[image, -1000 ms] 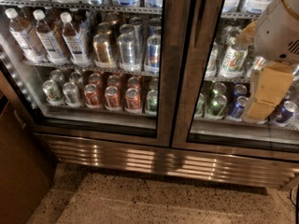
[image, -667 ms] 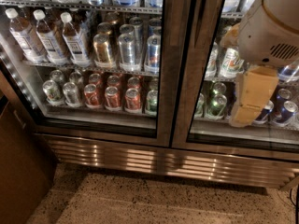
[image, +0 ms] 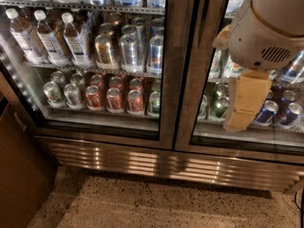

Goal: Open right fridge door

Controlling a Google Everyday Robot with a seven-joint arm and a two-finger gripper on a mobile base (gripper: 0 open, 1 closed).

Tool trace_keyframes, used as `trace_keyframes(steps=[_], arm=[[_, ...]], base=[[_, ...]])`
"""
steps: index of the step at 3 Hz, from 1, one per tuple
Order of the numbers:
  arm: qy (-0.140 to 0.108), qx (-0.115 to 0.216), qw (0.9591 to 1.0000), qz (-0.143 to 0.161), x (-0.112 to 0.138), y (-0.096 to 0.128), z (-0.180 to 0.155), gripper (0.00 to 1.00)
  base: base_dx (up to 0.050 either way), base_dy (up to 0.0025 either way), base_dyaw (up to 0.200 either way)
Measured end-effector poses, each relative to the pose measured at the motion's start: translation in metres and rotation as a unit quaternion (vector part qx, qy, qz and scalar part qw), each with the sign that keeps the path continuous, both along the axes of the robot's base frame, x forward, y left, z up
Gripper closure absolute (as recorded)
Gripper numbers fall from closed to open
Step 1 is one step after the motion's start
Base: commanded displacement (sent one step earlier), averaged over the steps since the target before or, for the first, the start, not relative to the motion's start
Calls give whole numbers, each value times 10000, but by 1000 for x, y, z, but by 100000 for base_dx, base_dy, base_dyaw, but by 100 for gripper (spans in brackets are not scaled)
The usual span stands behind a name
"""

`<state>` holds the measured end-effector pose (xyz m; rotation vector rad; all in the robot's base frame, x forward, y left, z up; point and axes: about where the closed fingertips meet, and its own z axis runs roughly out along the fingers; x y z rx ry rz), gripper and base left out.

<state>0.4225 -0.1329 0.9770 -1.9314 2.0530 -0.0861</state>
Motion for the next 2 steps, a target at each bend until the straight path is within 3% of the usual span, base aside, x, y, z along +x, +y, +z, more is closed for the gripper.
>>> trace_keyframes(steps=[2], arm=[[123,780,9966,240,1,-6,0,0]], base=[[0,0,0]])
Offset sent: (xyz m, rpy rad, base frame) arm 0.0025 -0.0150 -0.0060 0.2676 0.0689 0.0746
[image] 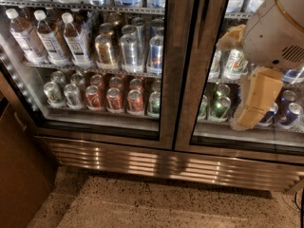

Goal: Open right fridge door

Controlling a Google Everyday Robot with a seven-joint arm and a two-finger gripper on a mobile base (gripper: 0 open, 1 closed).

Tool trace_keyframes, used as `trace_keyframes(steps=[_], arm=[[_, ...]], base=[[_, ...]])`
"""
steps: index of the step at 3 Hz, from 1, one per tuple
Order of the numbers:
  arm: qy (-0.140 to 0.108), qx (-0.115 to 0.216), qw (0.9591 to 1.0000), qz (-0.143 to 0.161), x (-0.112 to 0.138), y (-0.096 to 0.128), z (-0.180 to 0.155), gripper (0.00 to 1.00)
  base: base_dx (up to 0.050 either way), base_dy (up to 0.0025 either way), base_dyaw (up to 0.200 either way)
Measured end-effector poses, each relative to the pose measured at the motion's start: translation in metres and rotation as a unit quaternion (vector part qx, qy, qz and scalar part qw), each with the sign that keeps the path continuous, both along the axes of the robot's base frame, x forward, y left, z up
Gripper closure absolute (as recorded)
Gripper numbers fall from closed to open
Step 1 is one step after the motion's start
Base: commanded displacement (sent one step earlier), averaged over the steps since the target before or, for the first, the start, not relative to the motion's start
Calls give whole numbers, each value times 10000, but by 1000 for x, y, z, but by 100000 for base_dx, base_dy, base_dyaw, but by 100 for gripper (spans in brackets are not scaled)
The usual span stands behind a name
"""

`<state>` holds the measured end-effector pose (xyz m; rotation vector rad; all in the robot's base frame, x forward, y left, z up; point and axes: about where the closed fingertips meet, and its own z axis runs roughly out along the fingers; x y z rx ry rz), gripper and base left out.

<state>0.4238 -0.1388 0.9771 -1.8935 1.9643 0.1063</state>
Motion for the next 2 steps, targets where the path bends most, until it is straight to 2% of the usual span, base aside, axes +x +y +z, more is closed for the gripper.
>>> trace_keyframes(steps=[2], arm=[[96,486,9987,125,0,-7,-5,0]], base=[[0,0,0]])
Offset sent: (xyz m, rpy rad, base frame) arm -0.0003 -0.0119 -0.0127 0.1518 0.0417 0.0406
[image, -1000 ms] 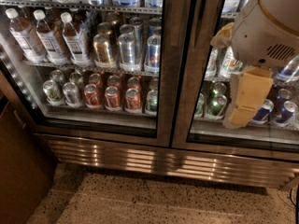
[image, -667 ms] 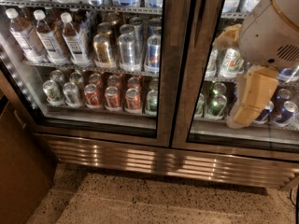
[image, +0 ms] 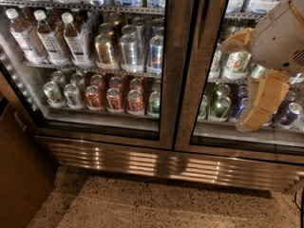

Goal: Open right fridge door

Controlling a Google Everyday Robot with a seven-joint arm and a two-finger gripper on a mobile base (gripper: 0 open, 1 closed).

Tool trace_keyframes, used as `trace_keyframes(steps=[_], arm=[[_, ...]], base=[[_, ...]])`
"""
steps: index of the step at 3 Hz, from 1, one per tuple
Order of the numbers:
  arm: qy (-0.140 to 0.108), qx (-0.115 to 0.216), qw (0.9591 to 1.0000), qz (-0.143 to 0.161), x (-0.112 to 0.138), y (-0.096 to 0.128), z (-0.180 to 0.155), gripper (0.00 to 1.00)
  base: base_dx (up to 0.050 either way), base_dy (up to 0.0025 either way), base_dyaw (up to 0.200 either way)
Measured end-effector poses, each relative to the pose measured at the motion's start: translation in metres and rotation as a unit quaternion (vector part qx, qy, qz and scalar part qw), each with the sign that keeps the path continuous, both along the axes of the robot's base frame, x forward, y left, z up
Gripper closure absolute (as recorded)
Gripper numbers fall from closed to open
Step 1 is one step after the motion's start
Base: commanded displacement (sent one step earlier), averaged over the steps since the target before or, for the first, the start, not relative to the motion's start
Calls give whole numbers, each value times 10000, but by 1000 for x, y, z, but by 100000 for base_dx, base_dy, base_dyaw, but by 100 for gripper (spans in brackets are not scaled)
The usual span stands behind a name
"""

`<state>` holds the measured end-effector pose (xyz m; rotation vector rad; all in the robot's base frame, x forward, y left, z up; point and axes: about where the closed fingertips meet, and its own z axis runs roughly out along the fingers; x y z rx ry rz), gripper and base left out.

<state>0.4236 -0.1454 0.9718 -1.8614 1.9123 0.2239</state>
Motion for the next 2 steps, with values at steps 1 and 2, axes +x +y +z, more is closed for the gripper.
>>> trace_keyframes(steps=[1,2], arm=[[-81,685,9976,87,6,-17,-14,0],[-240,1611,9850,573,3,-23,-16,0]], base=[[0,0,0],[0,0,0]])
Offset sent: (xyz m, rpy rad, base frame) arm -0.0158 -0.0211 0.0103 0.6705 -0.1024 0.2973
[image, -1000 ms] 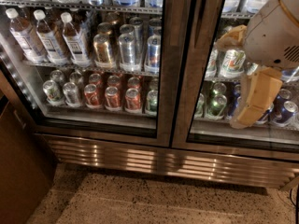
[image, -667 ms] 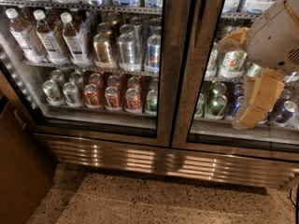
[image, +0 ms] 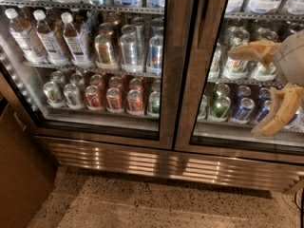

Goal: Open right fridge door

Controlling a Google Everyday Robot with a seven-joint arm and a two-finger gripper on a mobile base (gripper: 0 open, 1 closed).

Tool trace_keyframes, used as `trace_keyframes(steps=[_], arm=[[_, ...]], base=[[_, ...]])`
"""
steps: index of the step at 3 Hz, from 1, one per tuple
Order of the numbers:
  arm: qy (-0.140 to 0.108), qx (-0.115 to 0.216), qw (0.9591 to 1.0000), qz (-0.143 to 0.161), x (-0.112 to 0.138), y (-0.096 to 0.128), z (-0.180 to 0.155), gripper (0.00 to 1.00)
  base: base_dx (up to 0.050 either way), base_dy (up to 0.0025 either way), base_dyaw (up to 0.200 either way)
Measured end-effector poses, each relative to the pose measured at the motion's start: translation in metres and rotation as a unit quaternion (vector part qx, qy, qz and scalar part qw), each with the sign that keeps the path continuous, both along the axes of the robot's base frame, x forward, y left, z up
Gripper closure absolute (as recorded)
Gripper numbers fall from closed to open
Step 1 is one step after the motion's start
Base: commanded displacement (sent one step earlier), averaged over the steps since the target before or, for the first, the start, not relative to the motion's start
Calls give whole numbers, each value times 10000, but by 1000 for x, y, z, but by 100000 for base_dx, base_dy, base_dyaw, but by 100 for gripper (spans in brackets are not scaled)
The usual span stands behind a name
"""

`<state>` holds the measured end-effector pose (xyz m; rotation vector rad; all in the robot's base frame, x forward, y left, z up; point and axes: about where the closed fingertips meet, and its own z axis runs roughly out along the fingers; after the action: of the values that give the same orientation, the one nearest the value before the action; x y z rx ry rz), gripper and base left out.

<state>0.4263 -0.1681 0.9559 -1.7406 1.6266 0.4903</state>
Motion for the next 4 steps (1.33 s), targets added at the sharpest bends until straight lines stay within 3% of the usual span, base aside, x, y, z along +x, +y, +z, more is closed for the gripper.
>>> trace_keyframes(steps=[1,2,3,4], arm=[[-151,360,9991,189,-2,11,11,0],[-151,361,9991,190,-2,11,11,0],[-164,876,9946,533,-2,16,14,0],[-147,2035,9705,1285,-5,21,18,0]], base=[[0,0,0],[0,0,0],[0,0,0],[0,0,0]])
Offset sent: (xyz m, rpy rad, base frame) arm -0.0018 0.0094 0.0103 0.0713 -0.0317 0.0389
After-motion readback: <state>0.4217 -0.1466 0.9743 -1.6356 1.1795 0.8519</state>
